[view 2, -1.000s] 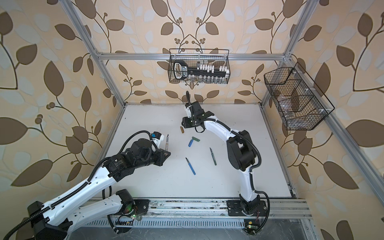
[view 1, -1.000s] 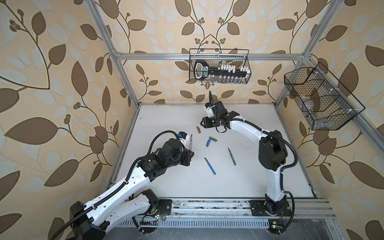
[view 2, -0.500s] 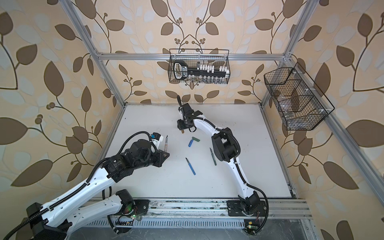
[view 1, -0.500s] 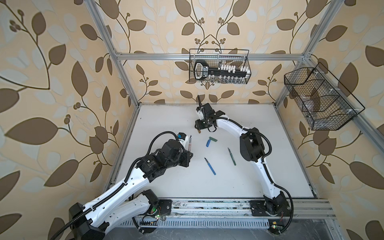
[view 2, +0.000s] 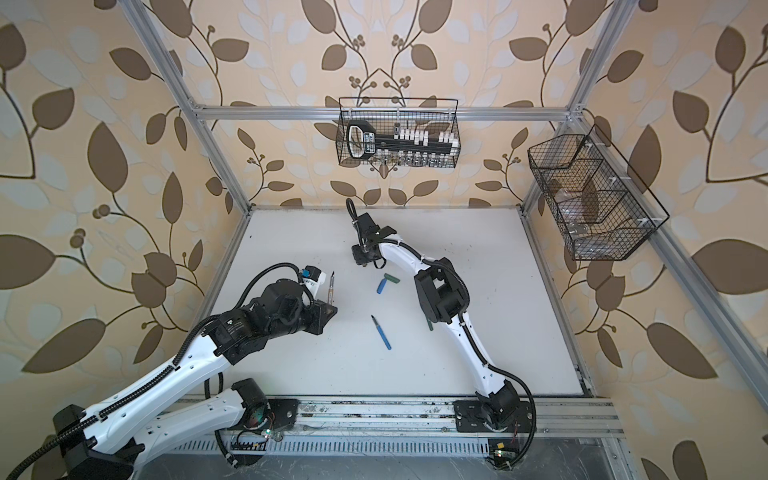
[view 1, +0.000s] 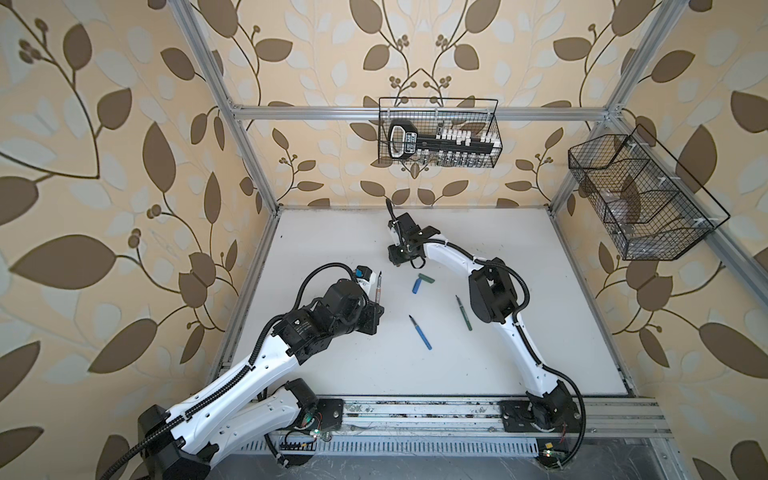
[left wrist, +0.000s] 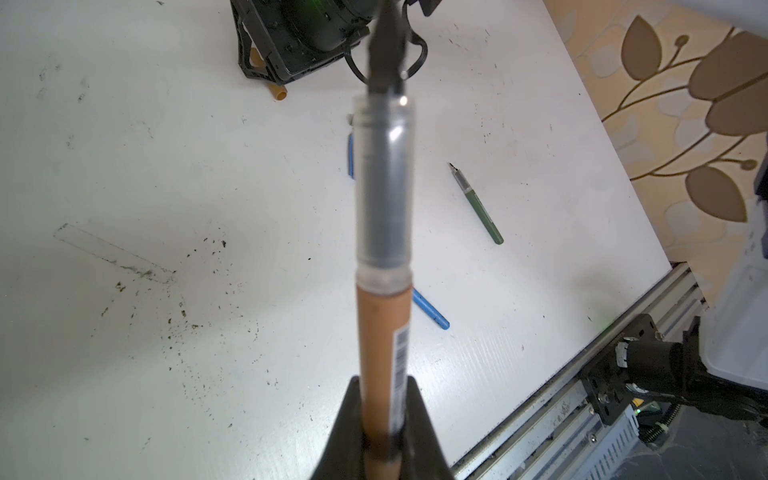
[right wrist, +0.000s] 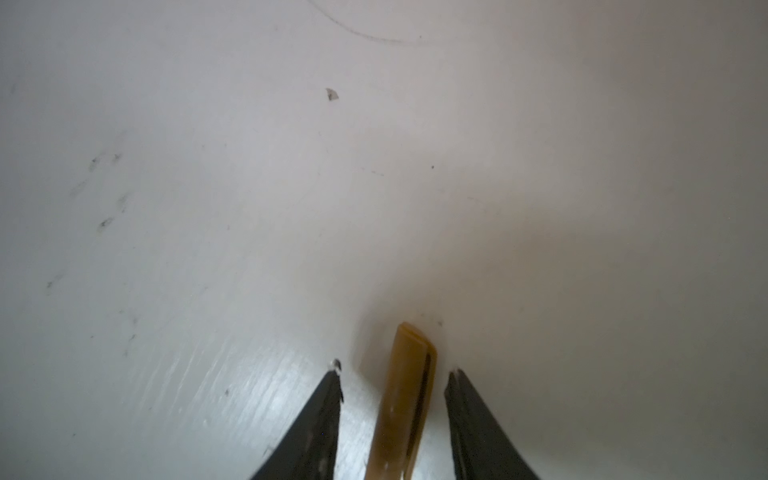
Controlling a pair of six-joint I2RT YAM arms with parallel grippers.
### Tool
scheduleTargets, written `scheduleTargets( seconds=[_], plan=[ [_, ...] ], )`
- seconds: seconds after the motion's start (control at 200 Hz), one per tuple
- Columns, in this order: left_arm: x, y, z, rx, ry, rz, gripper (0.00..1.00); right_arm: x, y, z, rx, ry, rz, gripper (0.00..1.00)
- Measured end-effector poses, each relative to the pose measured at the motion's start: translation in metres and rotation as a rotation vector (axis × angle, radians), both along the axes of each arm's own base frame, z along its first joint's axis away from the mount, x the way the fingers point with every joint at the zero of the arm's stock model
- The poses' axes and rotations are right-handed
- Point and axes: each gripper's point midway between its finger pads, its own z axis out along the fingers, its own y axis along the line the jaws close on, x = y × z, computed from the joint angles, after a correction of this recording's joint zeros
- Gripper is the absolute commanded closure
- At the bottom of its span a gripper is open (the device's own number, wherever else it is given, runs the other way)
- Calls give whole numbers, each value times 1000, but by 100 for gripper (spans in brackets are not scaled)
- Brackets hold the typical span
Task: Insert the pens into the pen caps
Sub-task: 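Hold the orange pen upright while the right gripper reaches the tan cap, then close the right gripper on the tan cap while the left gripper holds the pen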
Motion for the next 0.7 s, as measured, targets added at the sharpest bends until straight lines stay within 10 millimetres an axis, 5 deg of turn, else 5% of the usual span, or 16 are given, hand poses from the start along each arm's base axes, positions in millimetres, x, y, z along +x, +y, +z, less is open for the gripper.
scheduleTargets(
  seconds=[0.495, 0.701],
  plan=[
    [1, 7, 4, 8, -21, 21, 90, -17, 12, -5, -122, -47, 53, 77],
    [-2, 11, 11, -5, -42, 25, 90, -46, -2, -5, -174, -18, 70, 80]
  ],
)
